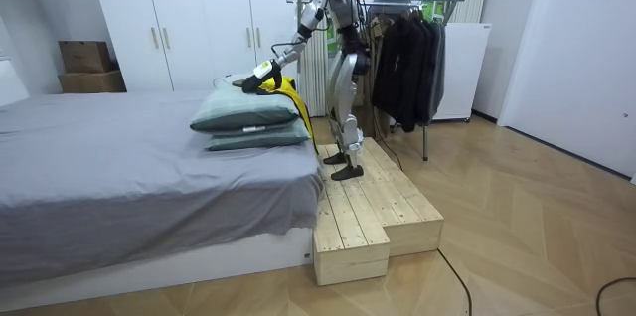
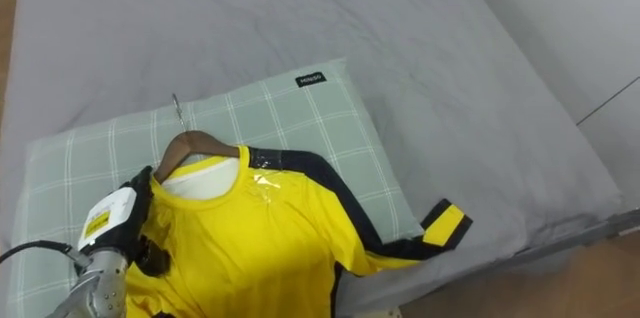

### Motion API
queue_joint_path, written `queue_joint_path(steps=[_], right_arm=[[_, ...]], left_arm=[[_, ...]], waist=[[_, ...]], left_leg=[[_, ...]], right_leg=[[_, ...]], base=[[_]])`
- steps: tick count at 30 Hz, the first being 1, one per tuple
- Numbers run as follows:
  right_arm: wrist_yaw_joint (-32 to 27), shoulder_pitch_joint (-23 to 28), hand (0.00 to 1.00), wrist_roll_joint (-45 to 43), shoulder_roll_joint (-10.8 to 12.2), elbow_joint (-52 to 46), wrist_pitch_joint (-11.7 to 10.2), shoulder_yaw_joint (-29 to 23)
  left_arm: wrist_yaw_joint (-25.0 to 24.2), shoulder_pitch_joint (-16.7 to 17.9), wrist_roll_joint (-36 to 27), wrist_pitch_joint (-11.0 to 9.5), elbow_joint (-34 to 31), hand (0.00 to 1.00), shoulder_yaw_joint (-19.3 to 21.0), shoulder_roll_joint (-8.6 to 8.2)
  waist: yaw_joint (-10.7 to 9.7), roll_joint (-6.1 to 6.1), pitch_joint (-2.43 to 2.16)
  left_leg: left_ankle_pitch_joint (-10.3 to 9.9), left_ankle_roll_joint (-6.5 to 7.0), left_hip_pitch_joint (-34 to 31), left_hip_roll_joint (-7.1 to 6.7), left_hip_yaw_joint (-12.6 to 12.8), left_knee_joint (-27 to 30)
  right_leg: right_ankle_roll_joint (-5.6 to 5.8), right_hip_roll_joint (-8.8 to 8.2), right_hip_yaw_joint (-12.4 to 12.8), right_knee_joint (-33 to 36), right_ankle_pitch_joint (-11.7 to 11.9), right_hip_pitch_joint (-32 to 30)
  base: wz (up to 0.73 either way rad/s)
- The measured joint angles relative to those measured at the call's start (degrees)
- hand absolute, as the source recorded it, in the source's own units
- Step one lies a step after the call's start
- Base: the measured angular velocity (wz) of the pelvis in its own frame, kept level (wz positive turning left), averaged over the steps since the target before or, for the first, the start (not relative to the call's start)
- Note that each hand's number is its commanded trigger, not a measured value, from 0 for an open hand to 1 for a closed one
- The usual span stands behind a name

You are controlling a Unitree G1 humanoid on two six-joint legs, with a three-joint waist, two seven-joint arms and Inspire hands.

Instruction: Hang clothes

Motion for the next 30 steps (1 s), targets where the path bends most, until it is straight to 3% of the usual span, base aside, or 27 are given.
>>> queue_joint_path(steps=[4, 6, 9, 20, 30], right_arm=[[0.0, 0.0, 0.0, 0.0, 0.0, 0.1, 0.1, 0.0], [0.0, -0.2, 0.0, 0.1, -0.1, 0.1, 0.2, 0.0], [0.2, -0.2, 0.0, 0.1, -0.1, 0.1, 0.6, 0.2], [0.8, -1.6, 0.0, 0.0, -0.4, 0.1, 1.2, 0.4], [0.8, -2.1, 0.0, 0.0, -0.7, 0.1, 1.2, 0.4]], left_arm=[[-2.0, -0.3, -0.1, 0.4, 0.8, 0.0, -0.8, -0.09], [-3.7, -1.7, -0.1, 1.2, 2.0, 0.0, -1.9, -0.15], [-6.2, -3.4, -0.1, 2.1, 3.4, 0.0, -2.2, -0.19], [-11.4, -6.1, -0.1, 5.3, 5.0, 0.0, -2.3, -0.23], [-13.7, -7.6, -0.1, 6.5, 5.0, 0.02, -2.0, 0.01]], waist=[[0.0, 0.62, 0.09], [0.0, 1.27, 0.47], [0.0, 1.96, 0.61], [-0.3, 1.93, 0.63], [-0.6, 1.94, 0.61]], left_leg=[[0.0, 0.0, 0.0, 0.01, -0.1, 0.0], [0.0, 0.0, 0.0, -0.01, 0.0, 0.0], [0.0, 0.0, 0.2, -0.01, 0.0, -0.5], [0.3, -0.05, 1.1, -0.08, 0.2, -0.7], [0.3, 0.07, 1.0, -0.11, 0.2, -0.3]], right_leg=[[-0.02, -0.02, -0.1, 0.0, 0.0, 0.1], [-0.02, -0.05, -0.1, 0.1, 0.0, 0.1], [-0.02, -0.08, -0.2, 0.1, 0.0, 0.2], [-0.03, -0.16, -0.3, -0.1, 0.0, 1.0], [-0.03, -0.23, -0.3, -0.1, 0.0, 1.0]], base=[[0.0], [0.0], [0.0], [0.0], [0.0]])
